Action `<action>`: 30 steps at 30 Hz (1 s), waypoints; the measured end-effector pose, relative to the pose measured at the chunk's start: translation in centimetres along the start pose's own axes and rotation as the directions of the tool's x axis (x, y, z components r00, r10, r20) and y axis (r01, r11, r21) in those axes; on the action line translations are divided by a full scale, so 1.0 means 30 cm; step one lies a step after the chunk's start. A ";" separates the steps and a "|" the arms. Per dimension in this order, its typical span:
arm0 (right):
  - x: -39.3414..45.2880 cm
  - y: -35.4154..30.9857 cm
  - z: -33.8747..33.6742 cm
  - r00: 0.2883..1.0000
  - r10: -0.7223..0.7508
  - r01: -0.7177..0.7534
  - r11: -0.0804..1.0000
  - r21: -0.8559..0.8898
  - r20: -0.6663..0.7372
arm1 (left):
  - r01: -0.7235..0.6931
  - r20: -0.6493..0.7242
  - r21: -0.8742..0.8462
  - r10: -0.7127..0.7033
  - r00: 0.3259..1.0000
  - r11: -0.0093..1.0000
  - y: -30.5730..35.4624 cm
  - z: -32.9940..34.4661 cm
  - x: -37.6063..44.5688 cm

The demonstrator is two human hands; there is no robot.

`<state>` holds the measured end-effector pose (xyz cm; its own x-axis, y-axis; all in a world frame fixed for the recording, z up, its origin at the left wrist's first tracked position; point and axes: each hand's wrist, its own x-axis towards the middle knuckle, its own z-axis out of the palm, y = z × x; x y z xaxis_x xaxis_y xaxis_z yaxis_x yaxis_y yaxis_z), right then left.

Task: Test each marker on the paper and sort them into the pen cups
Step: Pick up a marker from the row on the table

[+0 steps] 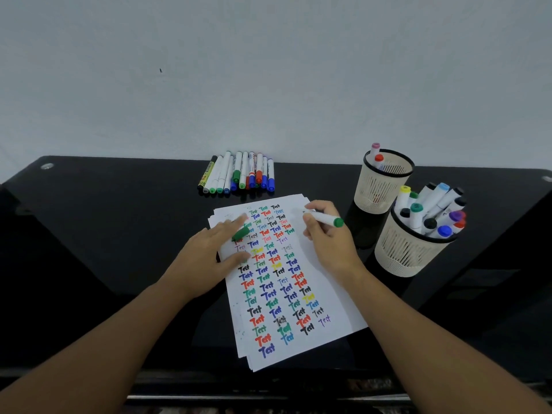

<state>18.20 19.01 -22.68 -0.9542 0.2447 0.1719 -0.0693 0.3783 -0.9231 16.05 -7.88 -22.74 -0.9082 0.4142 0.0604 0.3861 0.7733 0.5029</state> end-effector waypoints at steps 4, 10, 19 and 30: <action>-0.008 0.004 0.007 0.999 -0.023 0.026 0.996 -0.084 0.039 | 0.150 -0.043 -0.061 -0.153 0.987 0.987 0.011 -0.005 0.036; -0.014 -0.004 0.002 0.977 -0.011 0.050 0.983 -0.178 0.211 | 0.203 -0.308 -0.116 -0.230 0.923 0.972 0.037 0.083 0.059; 0.028 -0.038 -0.017 0.959 0.101 -0.104 0.995 -0.003 0.266 | 0.002 -0.378 0.054 0.018 0.926 0.999 0.049 0.091 0.036; 0.035 -0.133 -0.055 0.888 -0.060 0.377 0.664 -0.646 0.456 | -0.027 -0.396 0.051 0.045 0.917 0.998 0.072 0.081 0.026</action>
<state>17.94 19.22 -18.25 -0.9758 -0.2127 0.0508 -0.2175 0.9202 -0.3255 16.57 -4.74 -23.70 -0.8795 0.2244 0.4197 0.4184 0.7851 0.4568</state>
